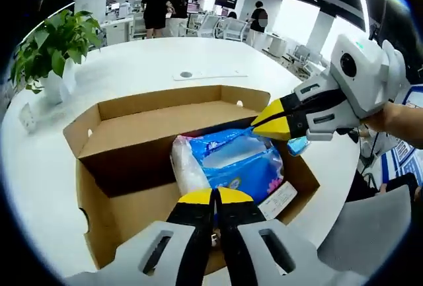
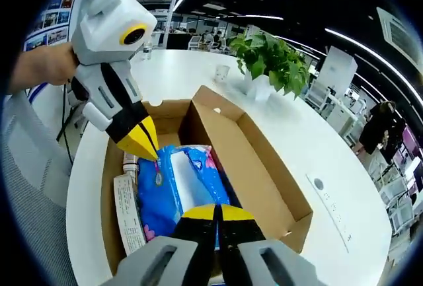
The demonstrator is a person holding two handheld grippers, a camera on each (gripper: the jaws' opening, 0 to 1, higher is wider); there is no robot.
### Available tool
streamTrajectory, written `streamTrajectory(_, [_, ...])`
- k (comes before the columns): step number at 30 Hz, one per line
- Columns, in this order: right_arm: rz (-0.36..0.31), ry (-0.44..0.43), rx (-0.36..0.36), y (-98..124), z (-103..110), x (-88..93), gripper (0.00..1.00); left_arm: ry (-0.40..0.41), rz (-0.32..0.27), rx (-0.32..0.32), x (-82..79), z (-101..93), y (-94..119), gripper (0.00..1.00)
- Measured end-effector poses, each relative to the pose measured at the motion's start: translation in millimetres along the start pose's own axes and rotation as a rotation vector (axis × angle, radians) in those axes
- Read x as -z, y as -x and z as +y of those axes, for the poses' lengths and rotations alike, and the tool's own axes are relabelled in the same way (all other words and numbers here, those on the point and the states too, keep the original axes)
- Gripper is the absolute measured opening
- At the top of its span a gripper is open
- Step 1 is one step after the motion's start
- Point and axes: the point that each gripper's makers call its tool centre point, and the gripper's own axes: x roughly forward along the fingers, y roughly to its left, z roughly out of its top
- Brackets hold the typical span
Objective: Operate the shoe box by opening the lid, removing the specified soft item, and placing it in the target area until the item is outside and the box remains undamaged.
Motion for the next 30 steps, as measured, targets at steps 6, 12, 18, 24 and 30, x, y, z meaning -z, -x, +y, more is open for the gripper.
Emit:
streamTrajectory(6, [-0.011, 0.011, 0.007, 11, -3, -7.6, 0.00, 0.004, -0.022, 0.015, -7.2, -7.5, 9, 0.00])
streamTrajectory(12, [-0.022, 0.012, 0.017, 24, -9, -12.9, 0.00, -0.004, -0.045, 0.033, -18.1, -18.1, 17, 0.00])
streamTrajectory(18, [-0.034, 0.006, 0.031, 40, -16, -16.0, 0.00, -0.027, -0.065, 0.051, -31.0, -30.7, 24, 0.00])
streamTrajectory(24, [-0.039, 0.004, 0.046, 56, -24, -15.5, 0.00, -0.033, -0.088, 0.070, -43.8, -42.2, 28, 0.00])
streamTrajectory(30, [-0.045, 0.003, 0.065, 72, -30, -14.1, 0.00, -0.047, -0.108, 0.088, -53.2, -58.2, 30, 0.00])
